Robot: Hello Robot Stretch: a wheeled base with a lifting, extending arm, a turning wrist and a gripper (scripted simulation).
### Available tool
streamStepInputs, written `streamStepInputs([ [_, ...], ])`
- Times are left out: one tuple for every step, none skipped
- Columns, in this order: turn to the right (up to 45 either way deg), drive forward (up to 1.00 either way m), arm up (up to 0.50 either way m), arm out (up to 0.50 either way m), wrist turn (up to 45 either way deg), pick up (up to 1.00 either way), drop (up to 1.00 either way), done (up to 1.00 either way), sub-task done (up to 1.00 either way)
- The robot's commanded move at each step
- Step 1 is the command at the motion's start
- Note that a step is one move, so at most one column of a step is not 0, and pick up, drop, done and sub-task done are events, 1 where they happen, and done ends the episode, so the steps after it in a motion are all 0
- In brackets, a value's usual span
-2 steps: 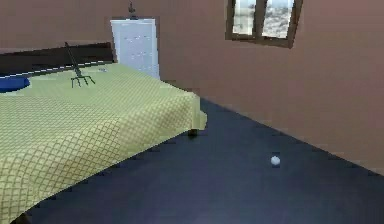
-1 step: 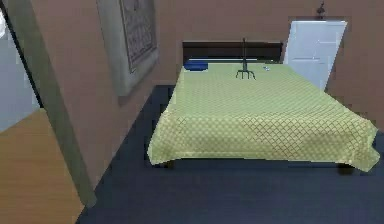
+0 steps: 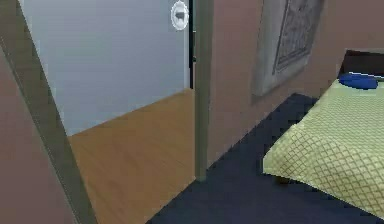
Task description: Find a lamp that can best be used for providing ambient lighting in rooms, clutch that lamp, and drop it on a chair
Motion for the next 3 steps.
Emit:
streamStepInputs([
  [45.0,0.00,0.00,0.00,0.0,0.00,0.00,0.00,0.00],
  [45.0,0.00,0.00,0.00,0.0,0.00,0.00,0.00,0.00],
  [45.0,0.00,0.00,0.00,0.0,0.00,0.00,0.00,0.00],
])
